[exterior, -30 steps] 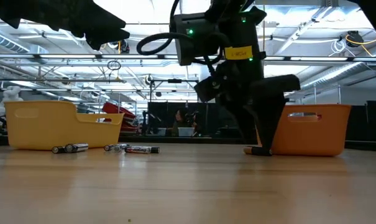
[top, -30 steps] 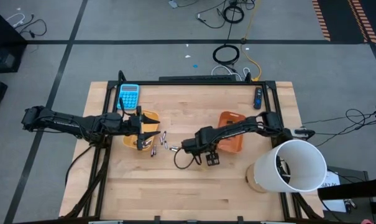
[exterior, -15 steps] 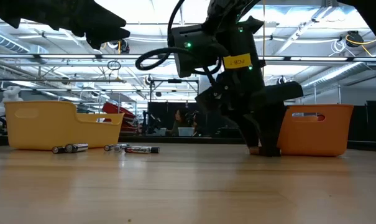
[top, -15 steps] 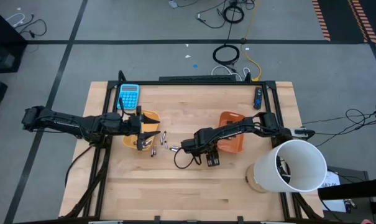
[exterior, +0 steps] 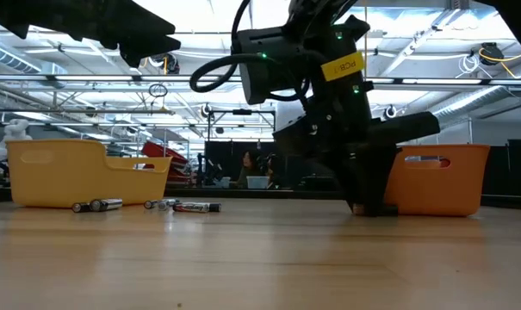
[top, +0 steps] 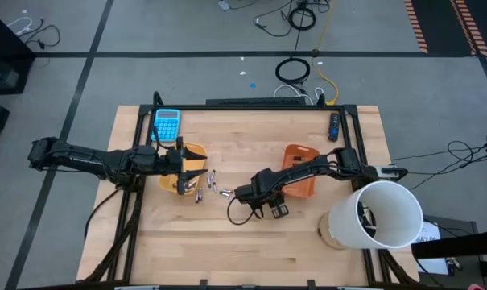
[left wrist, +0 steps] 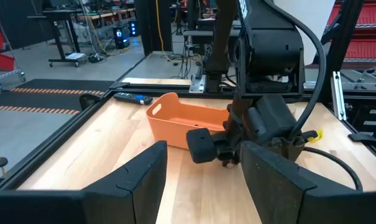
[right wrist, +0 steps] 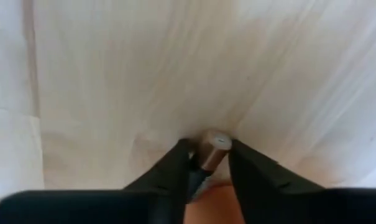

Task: Sort batteries
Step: Put the black battery into the orange bin

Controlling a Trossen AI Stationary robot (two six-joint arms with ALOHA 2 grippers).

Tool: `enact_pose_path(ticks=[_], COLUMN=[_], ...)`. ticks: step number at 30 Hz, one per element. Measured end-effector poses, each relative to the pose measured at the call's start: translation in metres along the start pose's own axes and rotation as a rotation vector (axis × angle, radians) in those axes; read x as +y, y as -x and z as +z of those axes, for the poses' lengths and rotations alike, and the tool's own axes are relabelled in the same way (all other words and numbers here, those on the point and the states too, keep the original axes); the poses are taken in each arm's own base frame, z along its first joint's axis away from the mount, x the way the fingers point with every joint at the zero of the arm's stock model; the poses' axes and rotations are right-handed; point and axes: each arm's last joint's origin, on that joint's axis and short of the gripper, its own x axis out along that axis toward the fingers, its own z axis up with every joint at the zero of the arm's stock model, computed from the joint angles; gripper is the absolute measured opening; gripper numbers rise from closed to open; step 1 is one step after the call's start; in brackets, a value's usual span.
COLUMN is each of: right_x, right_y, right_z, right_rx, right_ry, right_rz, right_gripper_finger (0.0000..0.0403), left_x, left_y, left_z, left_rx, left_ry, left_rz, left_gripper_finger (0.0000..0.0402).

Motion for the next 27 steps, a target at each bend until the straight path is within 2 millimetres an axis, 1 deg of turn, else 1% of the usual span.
enact_pose_path(ticks=[3, 6, 10, 13, 15, 17, 19, 21, 23, 25, 27], right_x=[0.003, 0.008, 0.017, 0.022, 0.025, 0.027, 0.028, 0.025, 0.020, 0.015, 0.012], right_y=[0.000, 0.000, 0.001, 0.008, 0.019, 0.037, 0.054, 0.071, 0.089, 0.110, 0.128], right_z=[0.001, 0.003, 0.006, 0.012, 0.021, 0.028, 0.026, 0.021, 0.010, -0.009, -0.032], right_rx=[-0.008, -0.013, -0.023, -0.049, -0.108, -0.164, -0.157, -0.145, -0.133, -0.142, -0.183], right_ry=[0.009, 0.027, 0.069, 0.087, 0.095, 0.100, 0.096, 0.069, 0.017, -0.071, -0.176], right_rz=[0.000, -0.006, -0.023, -0.038, -0.059, -0.105, -0.146, -0.230, -0.318, -0.375, -0.418], right_gripper_finger=[0.0061, 0.0036, 0.0027, 0.0027, 0.0026, 0.0023, 0.0022, 0.0022, 0.0022, 0.0022, 0.0022], left_x=[0.000, 0.000, 0.000, 0.000, 0.000, 0.000, 0.000, 0.000, 0.000, 0.000, 0.000], left_y=[0.000, 0.000, 0.000, 0.000, 0.000, 0.000, 0.000, 0.000, 0.000, 0.000, -0.001], left_z=[0.000, 0.000, 0.000, 0.000, 0.000, 0.000, 0.000, 0.000, -0.001, -0.002, -0.003], left_rx=[0.000, 0.000, 0.000, 0.000, 0.001, 0.001, 0.001, 0.002, 0.013, 0.023, 0.026], left_ry=[0.000, 0.000, 0.000, 0.000, 0.000, 0.000, 0.000, 0.000, -0.002, -0.004, -0.002], left_rz=[-0.001, -0.001, -0.001, -0.001, -0.001, -0.002, -0.002, -0.002, -0.002, 0.000, 0.012], left_gripper_finger=[0.0215, 0.0215, 0.0215, 0.0215, 0.0215, 0.0215, 0.0215, 0.0215, 0.0215, 0.0215, 0.0215])
